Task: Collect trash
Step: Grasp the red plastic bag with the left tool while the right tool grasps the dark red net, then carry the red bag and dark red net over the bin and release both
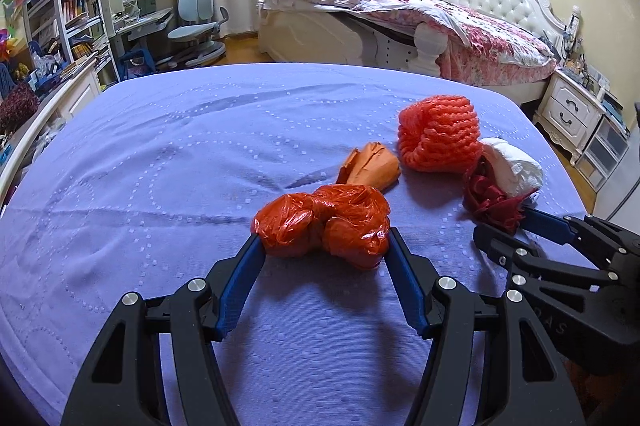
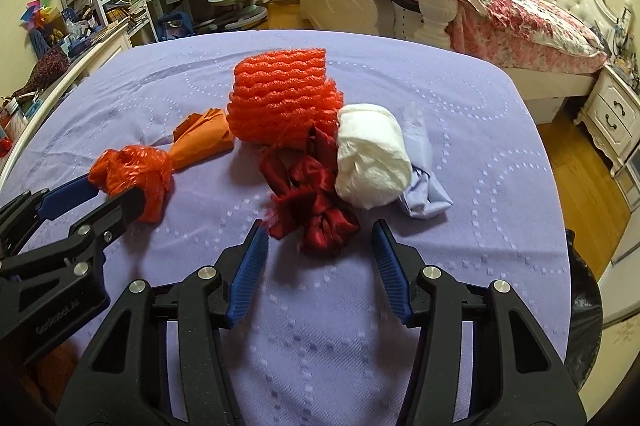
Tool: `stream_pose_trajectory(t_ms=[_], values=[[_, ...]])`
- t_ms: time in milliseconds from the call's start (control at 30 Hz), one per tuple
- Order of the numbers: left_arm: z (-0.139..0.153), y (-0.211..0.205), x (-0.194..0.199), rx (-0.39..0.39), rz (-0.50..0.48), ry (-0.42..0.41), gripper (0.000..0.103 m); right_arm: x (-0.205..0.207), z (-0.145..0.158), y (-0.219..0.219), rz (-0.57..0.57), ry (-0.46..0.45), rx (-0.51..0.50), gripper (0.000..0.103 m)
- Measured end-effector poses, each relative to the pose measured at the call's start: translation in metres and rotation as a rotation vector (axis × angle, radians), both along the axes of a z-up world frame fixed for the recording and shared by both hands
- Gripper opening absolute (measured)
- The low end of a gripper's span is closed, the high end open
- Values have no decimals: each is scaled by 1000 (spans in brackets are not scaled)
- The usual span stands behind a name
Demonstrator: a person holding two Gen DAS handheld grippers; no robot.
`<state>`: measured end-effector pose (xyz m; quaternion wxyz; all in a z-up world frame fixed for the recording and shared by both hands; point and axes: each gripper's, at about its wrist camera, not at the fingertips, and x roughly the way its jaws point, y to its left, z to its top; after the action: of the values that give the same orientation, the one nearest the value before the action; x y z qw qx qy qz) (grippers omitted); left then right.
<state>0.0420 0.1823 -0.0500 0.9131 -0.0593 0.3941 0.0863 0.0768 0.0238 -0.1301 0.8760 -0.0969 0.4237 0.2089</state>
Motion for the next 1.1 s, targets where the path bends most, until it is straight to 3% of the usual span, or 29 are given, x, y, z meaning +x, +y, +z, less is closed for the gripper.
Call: stream_pose_trajectory(t_ms=[167,233,700,1100], values=[[0,4,-3,-10,3,-4,62,3,0,6,1,-10,-17,29],[0,3,-4,-10,2,-5,62,2,0,6,6,-9,-16,26],[2,-3,-20,-8,-12,-13,62,-43,6,-10,31,-26,14,24],[11,-45,-42,-39,-91,-52,62,-76,22,-75,-82,-79,40,24]])
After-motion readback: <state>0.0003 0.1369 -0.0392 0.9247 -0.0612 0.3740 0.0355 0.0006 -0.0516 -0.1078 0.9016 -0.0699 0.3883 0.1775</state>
